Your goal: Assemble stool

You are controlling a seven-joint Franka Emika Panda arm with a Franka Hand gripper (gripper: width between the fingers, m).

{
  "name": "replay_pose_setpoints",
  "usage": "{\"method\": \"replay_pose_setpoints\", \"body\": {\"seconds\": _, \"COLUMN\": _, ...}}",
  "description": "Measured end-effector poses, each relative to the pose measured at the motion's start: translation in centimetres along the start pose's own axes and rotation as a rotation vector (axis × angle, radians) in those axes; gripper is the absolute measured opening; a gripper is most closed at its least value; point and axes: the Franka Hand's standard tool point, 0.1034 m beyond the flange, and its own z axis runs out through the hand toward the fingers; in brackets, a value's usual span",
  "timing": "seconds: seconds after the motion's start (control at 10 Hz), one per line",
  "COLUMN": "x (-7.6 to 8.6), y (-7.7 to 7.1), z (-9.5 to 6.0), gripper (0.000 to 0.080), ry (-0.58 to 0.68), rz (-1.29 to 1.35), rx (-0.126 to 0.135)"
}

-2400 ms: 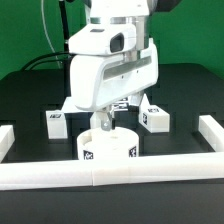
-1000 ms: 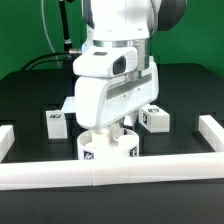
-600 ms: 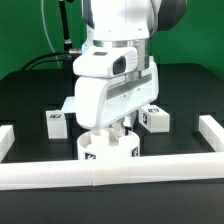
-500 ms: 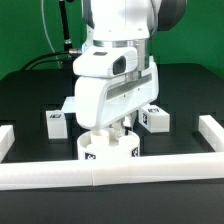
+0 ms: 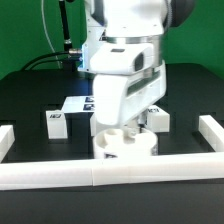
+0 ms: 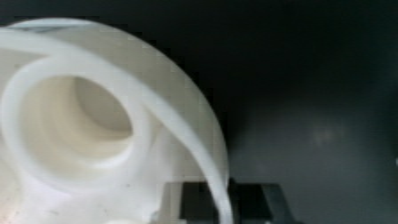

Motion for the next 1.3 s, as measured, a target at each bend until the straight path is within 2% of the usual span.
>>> {"method": "replay_pose_setpoints", "body": {"seconds": 0.1, "x": -0.6, "y": 0.1, "z": 0.1, "gripper": 0.0028, "ry": -0.002, "rz": -0.019, "rx": 0.000}}
{"method": "replay_pose_setpoints", "body": {"seconds": 0.4, "x": -0.6, "y": 0.0, "z": 0.2, "gripper": 0.0028, "ry": -0.002, "rz": -0.012, "rx": 0.002}}
{"method": "replay_pose_setpoints", "body": {"seconds": 0.5, "x": -0.2, "y": -0.1, "z": 0.2, "gripper": 0.0028, "ry": 0.001, "rz": -0.026, "rx": -0.002}}
{"method": "replay_pose_setpoints", "body": {"seconds": 0.6, "x": 2.5, "y": -1.1, "z": -0.2, "gripper": 0.0028, "ry": 0.025, "rz": -0.099, "rx": -0.020}}
{"method": "replay_pose_setpoints", "body": {"seconds": 0.8, "x": 6.1, "y": -2.9, "z": -0.4, "gripper": 0.0028, "ry": 0.043, "rz": -0.153, "rx": -0.011}}
{"method": "replay_pose_setpoints", "body": {"seconds": 0.9, "x": 7.3, "y": -3.5, "z": -0.4, "gripper": 0.0028, "ry": 0.041, "rz": -0.175, "rx": -0.003}}
{"method": "replay_pose_setpoints", "body": {"seconds": 1.1, "x": 7.1, "y": -3.4, "z": -0.1, "gripper": 0.0028, "ry": 0.021, "rz": -0.158, "rx": 0.012}}
{"method": "replay_pose_setpoints", "body": {"seconds": 1.3, "x": 6.6, "y": -3.3, "z": 1.0, "gripper": 0.0028, "ry": 0.016, "rz": -0.173, "rx": 0.025}}
